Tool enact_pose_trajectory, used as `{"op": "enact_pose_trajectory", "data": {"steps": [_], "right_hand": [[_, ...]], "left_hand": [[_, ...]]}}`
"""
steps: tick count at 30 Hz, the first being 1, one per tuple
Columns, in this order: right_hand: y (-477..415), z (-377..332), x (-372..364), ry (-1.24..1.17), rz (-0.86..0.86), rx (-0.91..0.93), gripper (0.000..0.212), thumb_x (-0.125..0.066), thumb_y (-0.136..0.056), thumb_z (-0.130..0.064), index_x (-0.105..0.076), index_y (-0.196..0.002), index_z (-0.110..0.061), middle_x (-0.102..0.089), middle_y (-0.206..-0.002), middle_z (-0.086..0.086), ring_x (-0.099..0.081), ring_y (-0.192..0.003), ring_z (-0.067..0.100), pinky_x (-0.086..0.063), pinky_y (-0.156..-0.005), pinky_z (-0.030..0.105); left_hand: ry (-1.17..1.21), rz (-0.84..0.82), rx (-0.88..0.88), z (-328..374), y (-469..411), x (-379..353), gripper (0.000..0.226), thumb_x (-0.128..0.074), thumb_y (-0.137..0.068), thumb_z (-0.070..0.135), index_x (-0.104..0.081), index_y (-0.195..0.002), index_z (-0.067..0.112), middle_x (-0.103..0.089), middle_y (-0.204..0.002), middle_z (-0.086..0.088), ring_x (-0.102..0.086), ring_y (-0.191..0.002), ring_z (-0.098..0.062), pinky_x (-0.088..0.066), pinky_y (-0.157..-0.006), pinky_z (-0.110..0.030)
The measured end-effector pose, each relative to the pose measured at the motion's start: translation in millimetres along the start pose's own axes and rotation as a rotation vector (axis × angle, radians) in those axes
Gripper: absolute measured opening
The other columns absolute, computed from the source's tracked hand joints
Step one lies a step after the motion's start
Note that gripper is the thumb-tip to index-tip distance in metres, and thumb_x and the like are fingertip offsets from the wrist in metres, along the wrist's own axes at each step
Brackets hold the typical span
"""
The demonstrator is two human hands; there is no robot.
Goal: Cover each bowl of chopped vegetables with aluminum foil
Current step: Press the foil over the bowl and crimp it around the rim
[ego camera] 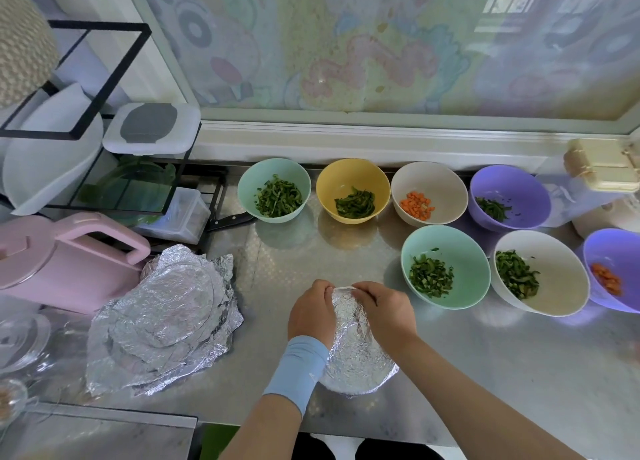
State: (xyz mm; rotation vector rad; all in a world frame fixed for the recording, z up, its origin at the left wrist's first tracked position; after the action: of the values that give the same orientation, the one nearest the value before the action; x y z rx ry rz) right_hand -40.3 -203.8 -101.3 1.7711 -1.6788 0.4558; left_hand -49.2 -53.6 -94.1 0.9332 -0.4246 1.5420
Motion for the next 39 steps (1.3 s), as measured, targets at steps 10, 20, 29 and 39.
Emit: {"op": "enact_pose_trajectory", "data": {"steps": [10,20,29,39], "right_hand": [[-14.2,-3.4,3.3,0.041,-0.127,0.137,0.024,-0.064,-0.092,-0.031,-0.065,-0.116,-0.026,-0.064,-0.103,-0.014,-0.058,-0.097,0.005,-0.048,-0.085,0.024],[-28.0,-15.6,-4.3,0.024,-0.113,0.134,0.015,-0.065,-0.092,-0.032,-0.075,-0.102,-0.028,-0.072,-0.086,-0.016,-0.063,-0.078,0.004,-0.050,-0.076,0.022],[-31.3,-9.3,-4.1,-0.006,-0.172,0.207,0.014,-0.064,-0.093,-0.030,-0.076,-0.100,-0.028,-0.069,-0.077,-0.019,-0.059,-0.067,-0.002,-0.044,-0.068,0.015],[-30.2,-8.2,0.7,-0.095,-0.183,0.078,0.007,-0.069,-0.089,-0.030,-0.076,-0.087,-0.030,-0.070,-0.072,-0.016,-0.060,-0.066,0.003,-0.049,-0.066,0.024]], "left_hand": [[0.205,-0.089,-0.052,-5.7,0.8,3.1,0.021,-0.052,-0.098,0.021,-0.070,-0.108,0.027,-0.067,-0.083,0.011,-0.062,-0.076,-0.008,-0.050,-0.074,-0.021],[0.055,0.047,0.071,-7.2,-5.1,10.9,0.032,-0.042,-0.100,0.020,-0.066,-0.119,0.028,-0.068,-0.117,0.009,-0.062,-0.105,-0.015,-0.050,-0.092,-0.031],[0.173,0.047,0.017,-6.4,-3.7,3.8,0.021,-0.054,-0.097,0.031,-0.071,-0.109,0.028,-0.071,-0.107,0.012,-0.064,-0.098,-0.009,-0.050,-0.088,-0.024],[0.173,0.101,0.134,-5.4,2.0,1.1,0.020,-0.050,-0.098,0.029,-0.070,-0.103,0.029,-0.071,-0.099,0.012,-0.064,-0.090,-0.012,-0.050,-0.079,-0.025]]}}
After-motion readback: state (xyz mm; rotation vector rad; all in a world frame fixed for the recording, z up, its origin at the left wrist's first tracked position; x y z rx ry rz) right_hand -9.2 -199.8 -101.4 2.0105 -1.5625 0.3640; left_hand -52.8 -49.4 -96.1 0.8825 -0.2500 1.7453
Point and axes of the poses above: each hand's wrist, its own y-axis away from the middle knuckle, its own x-axis out of the back of the hand, z = x × y, the point moved 1 cm from there along -y, towards the middle knuckle
